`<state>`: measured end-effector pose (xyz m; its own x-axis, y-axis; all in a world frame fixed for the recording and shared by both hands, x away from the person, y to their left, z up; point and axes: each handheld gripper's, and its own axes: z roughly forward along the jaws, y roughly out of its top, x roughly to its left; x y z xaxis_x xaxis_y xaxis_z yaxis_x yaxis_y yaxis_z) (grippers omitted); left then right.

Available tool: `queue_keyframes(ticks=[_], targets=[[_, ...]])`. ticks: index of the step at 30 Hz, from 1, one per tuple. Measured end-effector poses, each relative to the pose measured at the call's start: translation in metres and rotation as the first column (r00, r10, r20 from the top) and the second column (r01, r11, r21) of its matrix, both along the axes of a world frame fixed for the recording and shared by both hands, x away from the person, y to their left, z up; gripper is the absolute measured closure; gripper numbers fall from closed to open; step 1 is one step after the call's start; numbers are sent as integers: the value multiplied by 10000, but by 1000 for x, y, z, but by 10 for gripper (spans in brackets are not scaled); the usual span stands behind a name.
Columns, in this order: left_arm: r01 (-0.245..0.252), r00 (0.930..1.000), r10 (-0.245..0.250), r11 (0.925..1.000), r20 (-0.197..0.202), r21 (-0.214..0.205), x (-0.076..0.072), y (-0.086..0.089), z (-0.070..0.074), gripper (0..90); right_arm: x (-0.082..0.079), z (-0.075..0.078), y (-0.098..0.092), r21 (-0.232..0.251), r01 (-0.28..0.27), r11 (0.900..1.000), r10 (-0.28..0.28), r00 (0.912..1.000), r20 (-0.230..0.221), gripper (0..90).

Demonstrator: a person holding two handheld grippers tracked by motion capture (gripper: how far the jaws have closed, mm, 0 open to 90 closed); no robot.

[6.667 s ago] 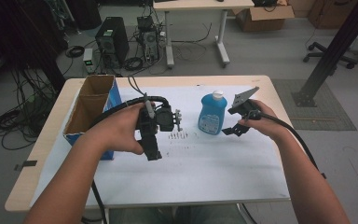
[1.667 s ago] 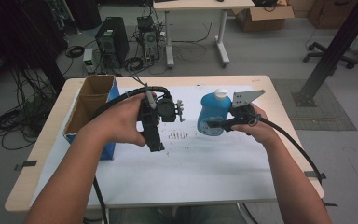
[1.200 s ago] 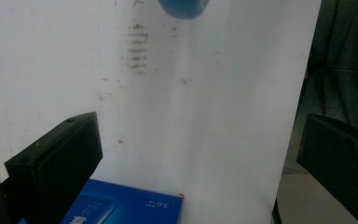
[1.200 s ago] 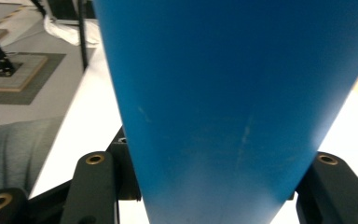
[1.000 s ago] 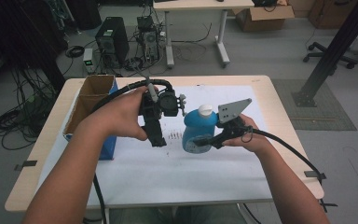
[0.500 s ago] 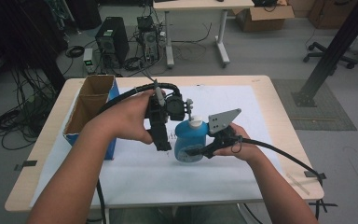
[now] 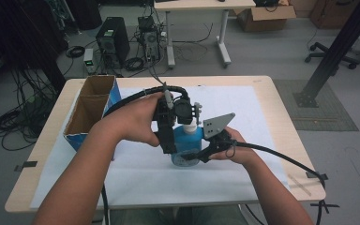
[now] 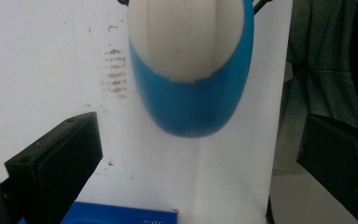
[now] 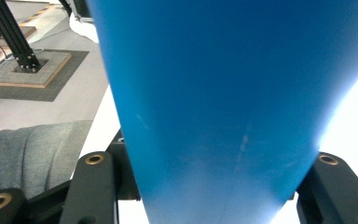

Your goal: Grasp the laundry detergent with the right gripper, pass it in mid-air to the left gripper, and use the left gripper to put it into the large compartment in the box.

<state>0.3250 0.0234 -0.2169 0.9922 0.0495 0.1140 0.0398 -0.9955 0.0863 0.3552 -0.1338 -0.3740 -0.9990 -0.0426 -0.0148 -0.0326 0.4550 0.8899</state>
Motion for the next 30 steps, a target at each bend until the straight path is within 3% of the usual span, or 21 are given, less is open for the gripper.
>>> queue_keyframes(ticks=[30], targets=[[123,9999,-117,9982,-112,595,6,-25,-20,2,-1,-9,9,-69,-48,10000,48,10000,13,436]])
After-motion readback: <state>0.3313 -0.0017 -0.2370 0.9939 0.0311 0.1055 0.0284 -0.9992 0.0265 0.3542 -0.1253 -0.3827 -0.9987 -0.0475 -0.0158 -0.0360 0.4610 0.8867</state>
